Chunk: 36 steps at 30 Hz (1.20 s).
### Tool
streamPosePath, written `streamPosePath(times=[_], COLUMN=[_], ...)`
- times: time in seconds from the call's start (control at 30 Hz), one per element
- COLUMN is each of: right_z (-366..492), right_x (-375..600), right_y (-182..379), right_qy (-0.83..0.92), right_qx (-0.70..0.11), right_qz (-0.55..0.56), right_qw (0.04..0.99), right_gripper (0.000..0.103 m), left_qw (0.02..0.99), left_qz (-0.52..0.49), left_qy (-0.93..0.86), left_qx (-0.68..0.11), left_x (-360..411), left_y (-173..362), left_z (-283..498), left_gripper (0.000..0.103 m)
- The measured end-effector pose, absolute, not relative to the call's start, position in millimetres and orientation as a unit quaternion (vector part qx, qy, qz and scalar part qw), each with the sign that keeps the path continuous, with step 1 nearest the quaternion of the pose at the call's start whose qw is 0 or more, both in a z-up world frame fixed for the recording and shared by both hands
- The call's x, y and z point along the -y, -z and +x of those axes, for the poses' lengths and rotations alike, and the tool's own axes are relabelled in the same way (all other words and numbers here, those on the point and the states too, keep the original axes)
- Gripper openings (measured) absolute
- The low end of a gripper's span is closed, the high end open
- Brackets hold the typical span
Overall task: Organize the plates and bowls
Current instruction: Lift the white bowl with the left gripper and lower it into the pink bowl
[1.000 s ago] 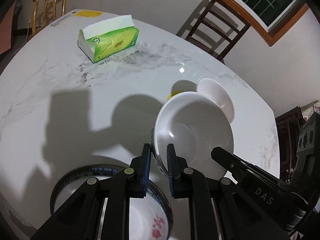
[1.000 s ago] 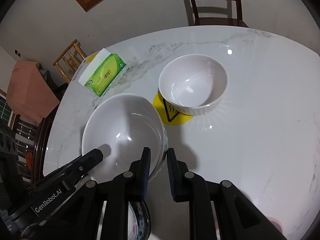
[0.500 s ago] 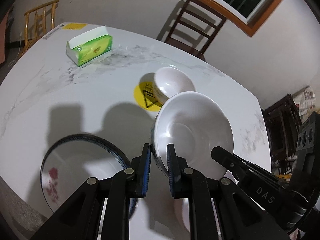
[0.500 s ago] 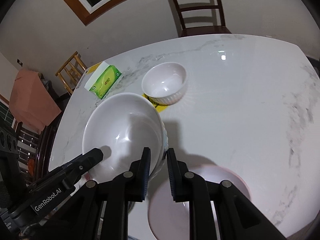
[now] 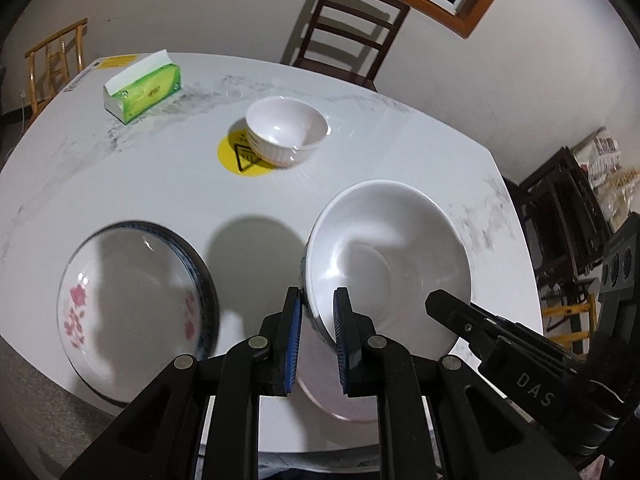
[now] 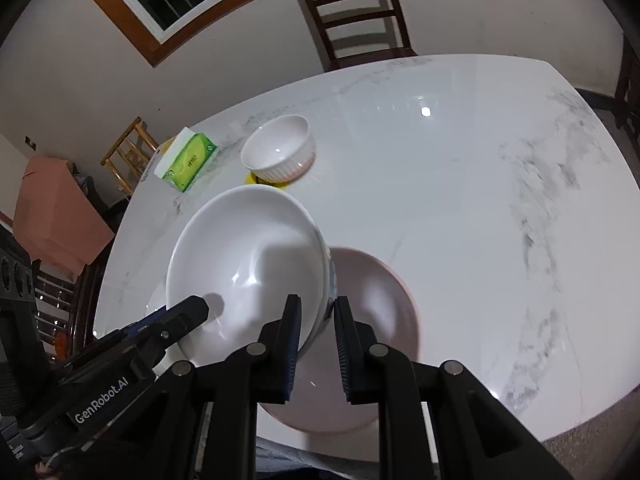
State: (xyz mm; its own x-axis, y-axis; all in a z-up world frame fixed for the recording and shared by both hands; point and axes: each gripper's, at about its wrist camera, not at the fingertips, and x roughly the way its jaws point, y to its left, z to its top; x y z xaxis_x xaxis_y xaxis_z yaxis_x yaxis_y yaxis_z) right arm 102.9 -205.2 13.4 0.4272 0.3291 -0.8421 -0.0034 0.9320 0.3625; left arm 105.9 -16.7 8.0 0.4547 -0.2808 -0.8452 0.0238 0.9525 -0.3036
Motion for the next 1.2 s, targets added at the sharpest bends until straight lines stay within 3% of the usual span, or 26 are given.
streamPosePath(times=[1.2], right_z=[88.2], right_x=[214.9], right_y=[38.4], right_qy=[-0.068], right_qx=[-0.57], right_qz=[0.14], right_qw=[0.807], right_gripper=[0.02], left_qw=[0.816], left_qz=[-0.095], left_qy=[0.056], left_qx=[-0.568], left_x=[49.7], left_y=[55.0], left_z=[97.9], left_gripper=[0.012])
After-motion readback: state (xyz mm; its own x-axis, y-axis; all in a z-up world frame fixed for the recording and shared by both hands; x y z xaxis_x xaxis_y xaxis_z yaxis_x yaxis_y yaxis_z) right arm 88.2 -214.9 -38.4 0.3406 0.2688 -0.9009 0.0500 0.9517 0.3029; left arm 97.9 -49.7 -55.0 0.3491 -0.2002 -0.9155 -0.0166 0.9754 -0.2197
